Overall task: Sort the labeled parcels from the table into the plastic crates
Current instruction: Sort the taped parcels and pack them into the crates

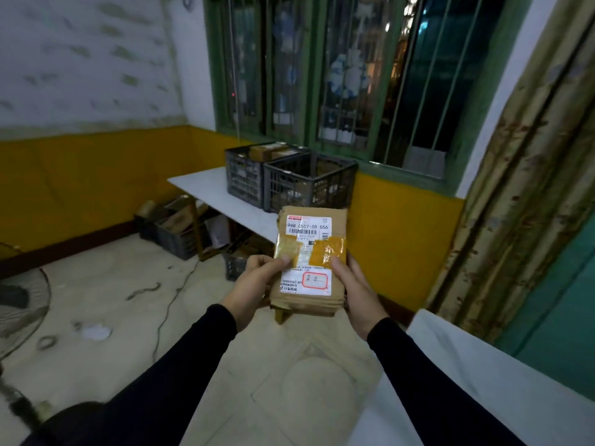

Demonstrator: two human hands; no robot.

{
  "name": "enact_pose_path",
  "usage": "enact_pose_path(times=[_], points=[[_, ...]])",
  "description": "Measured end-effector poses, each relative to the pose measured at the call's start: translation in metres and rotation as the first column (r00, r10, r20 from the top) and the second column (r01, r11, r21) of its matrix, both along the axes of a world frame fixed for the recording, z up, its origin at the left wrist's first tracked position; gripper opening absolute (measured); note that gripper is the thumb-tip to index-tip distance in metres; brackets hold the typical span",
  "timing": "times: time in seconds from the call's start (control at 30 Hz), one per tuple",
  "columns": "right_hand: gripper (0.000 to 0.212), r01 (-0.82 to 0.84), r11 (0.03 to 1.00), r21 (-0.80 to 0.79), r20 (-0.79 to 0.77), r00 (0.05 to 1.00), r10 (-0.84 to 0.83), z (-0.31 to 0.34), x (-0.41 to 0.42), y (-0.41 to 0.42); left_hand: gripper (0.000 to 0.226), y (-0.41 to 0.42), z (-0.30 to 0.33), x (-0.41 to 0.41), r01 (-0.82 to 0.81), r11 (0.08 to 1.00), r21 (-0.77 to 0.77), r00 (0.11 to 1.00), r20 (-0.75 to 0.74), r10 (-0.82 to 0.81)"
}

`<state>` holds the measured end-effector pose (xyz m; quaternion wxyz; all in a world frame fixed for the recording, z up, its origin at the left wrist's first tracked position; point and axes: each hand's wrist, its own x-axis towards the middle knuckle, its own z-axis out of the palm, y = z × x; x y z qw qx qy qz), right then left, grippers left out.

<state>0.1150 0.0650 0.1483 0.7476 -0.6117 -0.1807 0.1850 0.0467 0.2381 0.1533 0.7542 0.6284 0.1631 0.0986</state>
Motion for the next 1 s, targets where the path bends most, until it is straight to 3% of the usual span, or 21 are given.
enact_pose_path(times=[0.23,0.43,0.5,0.63,0.9,1.0], points=[[0.034,-0.086,0.996,0.03,-0.021,0.996,0.087,0.01,0.061,0.127,0.038,0.114,0.004,0.043,-0.119,0.993,0.021,0.992,0.036,0.118],[0.033,-0.116,0.991,0.073,-0.035,0.992,0.119,0.0,0.149,0.227,0.058,0.207,0.011,0.122,-0.169,0.984,0.059,0.986,-0.001,0.169],[0.032,-0.126,0.989,0.074,-0.048,0.99,0.13,0.002,0.183,0.259,0.053,0.239,0.016,0.155,-0.173,0.981,0.083,0.984,-0.034,0.177],[0.029,-0.13,0.987,0.098,-0.045,0.99,0.135,0.01,0.243,0.317,0.038,0.302,0.021,0.218,-0.175,0.98,0.09,0.984,-0.014,0.177],[0.038,-0.107,0.994,0.036,-0.002,0.994,0.107,0.003,0.363,0.429,0.037,0.42,0.005,0.345,-0.133,0.991,0.026,0.991,0.004,0.133],[0.036,-0.067,0.998,0.014,0.009,0.998,0.067,-0.004,0.411,0.481,0.055,0.477,-0.001,0.397,-0.059,0.998,-0.021,0.998,0.016,0.059]])
